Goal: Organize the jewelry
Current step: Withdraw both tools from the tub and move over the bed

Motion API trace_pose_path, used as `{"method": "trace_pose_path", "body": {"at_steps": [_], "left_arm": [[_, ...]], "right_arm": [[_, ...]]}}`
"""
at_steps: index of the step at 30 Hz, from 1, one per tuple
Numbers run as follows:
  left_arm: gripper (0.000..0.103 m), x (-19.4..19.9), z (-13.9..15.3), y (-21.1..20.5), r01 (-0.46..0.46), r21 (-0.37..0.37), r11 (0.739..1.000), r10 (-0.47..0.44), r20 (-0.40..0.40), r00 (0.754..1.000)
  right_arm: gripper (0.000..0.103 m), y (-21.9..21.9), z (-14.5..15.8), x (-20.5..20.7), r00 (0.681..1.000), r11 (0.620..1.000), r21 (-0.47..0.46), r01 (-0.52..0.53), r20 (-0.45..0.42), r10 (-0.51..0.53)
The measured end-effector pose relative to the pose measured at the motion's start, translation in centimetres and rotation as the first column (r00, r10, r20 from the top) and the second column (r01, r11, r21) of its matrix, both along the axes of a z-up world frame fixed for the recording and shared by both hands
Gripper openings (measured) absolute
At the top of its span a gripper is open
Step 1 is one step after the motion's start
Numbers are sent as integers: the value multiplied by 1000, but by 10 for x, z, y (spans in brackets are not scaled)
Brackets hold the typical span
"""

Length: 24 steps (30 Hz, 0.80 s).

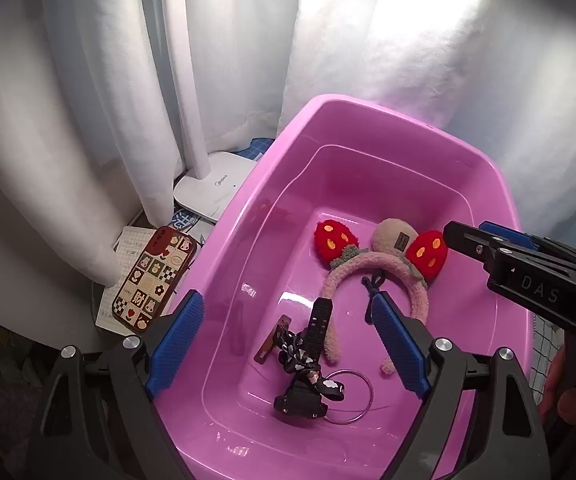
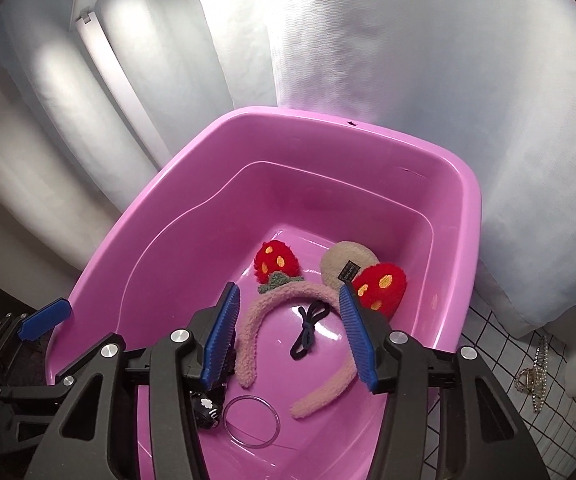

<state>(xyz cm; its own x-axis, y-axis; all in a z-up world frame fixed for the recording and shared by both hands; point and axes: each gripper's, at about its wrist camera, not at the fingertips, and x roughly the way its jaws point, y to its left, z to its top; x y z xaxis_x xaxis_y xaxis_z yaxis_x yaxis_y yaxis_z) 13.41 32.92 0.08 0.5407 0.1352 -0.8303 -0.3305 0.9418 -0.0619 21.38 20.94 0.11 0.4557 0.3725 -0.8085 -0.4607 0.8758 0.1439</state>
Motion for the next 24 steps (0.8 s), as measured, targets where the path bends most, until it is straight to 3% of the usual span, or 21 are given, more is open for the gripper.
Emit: {"method": "trace_pose_path", "body": {"at_steps": [13,24], "left_arm": [[85,-13,14,-3,6,13,1000,-7,37,999],[88,-27,30,-18,66,2,998,-66,80,995]], "right_arm": [[54,-8,22,-26,999,999,44,20,36,-22],[56,-39,37,-61,995,989,129,77,59,-85]]}}
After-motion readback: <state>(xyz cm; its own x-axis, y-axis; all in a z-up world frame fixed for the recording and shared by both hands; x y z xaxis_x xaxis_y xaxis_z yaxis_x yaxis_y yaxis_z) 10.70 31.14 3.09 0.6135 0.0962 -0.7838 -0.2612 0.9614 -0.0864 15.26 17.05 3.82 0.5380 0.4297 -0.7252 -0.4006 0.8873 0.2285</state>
